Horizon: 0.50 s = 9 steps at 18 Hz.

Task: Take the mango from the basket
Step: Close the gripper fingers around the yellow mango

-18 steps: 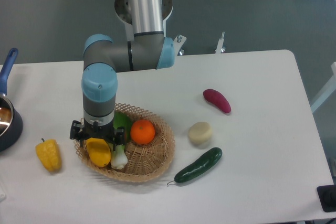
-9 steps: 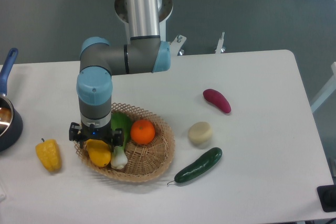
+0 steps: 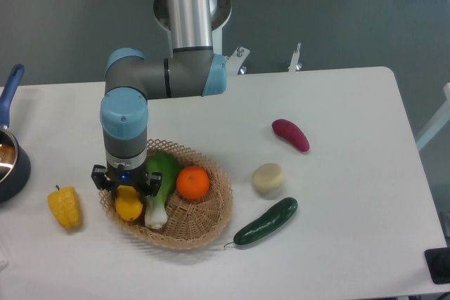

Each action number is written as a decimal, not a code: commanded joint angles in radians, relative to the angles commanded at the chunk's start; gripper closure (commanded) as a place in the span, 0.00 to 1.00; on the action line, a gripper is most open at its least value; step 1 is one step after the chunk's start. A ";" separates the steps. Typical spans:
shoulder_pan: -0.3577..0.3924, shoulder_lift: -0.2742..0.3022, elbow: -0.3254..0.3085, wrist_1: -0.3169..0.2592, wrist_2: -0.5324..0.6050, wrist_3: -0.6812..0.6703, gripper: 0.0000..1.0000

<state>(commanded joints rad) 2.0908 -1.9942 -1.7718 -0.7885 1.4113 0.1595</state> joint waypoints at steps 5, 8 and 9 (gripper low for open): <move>0.005 0.029 0.009 -0.002 -0.003 0.014 0.57; 0.009 0.069 0.032 -0.006 0.029 0.081 0.57; 0.018 0.084 0.035 -0.011 0.060 0.119 0.57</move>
<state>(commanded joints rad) 2.1091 -1.9100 -1.7365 -0.7992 1.4708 0.2788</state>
